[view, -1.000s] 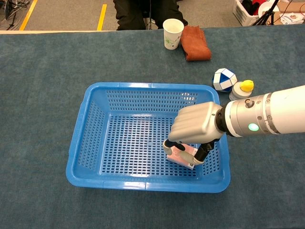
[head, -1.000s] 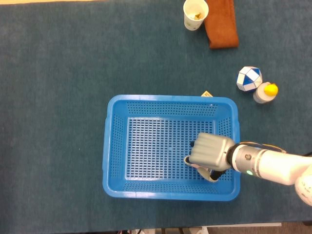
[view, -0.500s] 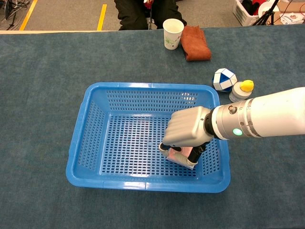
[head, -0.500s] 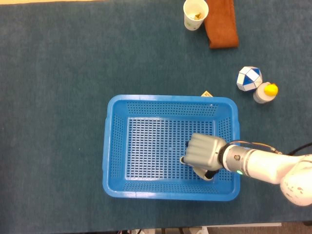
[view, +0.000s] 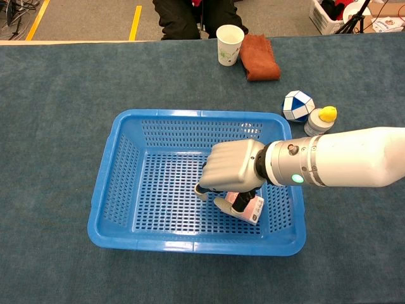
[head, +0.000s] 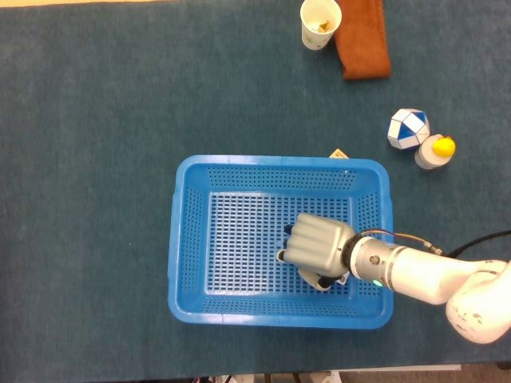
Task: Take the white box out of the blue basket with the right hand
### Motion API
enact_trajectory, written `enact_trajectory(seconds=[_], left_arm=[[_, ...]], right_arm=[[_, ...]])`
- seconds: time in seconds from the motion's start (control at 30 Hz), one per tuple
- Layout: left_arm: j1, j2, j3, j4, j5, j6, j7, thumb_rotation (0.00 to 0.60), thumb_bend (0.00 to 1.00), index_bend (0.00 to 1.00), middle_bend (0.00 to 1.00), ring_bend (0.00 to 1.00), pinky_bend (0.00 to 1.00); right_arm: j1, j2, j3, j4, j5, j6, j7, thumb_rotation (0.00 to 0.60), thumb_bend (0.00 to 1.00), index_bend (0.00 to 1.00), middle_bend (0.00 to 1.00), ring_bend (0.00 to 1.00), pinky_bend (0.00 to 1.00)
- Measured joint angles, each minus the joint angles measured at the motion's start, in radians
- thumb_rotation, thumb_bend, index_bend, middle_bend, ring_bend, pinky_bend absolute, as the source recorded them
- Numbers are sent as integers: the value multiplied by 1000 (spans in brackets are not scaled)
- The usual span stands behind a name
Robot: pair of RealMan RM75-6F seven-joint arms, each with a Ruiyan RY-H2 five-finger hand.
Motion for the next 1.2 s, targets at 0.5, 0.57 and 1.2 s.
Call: enact_trajectory(seconds=[0.5, 0.57, 1.2], left_arm=[[-1, -4, -6, 9, -4, -6, -6, 600, 248, 309, 343, 233, 224], [1, -4, -5, 10, -5, -4, -8, 600, 248, 309, 342, 233, 224], [13, -5, -9, 16, -16, 5, -14, 600, 248, 309, 342, 233, 219]], right_arm=[[90, 113, -36, -65, 13, -146, 65, 279, 662, 283, 423, 266, 406], [102, 94, -45, -53, 25, -149, 61, 279, 662, 283, 423, 266, 406], [135, -44, -79, 16, 71, 27, -5, 274, 646, 283, 369, 233, 404]])
